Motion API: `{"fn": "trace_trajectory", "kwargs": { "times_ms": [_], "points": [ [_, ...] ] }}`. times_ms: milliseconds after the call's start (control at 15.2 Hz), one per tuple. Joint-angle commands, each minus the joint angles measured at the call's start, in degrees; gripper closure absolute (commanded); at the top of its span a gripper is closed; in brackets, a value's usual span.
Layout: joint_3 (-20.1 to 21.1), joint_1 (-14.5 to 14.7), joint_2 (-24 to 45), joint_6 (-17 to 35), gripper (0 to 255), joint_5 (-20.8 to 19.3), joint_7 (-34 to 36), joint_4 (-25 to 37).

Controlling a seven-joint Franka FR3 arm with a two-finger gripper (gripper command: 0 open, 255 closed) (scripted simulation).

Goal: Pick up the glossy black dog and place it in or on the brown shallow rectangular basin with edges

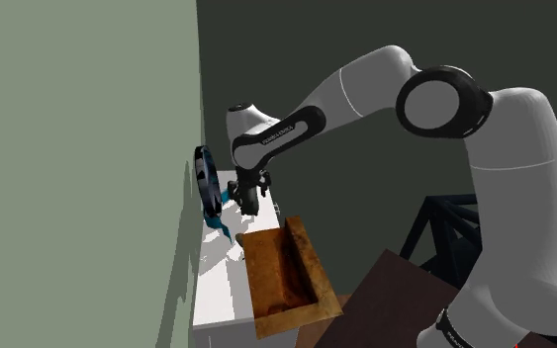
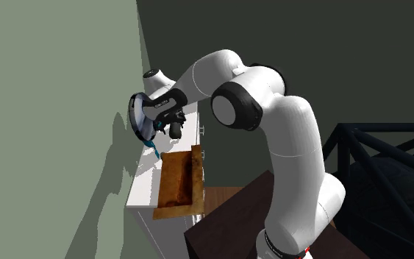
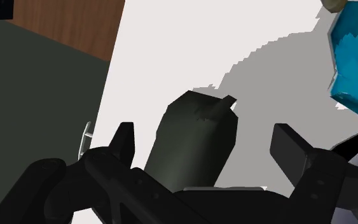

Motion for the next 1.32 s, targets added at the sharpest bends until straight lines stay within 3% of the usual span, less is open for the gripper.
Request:
{"fn": "trace_trajectory", "kwargs": {
  "times_ms": [0, 792, 858, 1254],
  "points": [
    [-0.20, 0.01, 1.21, 1.02, 0, -0.27, 0.22, 0.22],
    [-0.55, -0.12, 3.15, 3.60, 0, -0.76, 0.52, -0.42],
    [-0.55, -0.12, 3.15, 3.60, 255, -0.76, 0.52, -0.42],
    [-0.55, -0.12, 3.14, 3.60, 255, -0.76, 0.52, -0.43]
  ]
}}
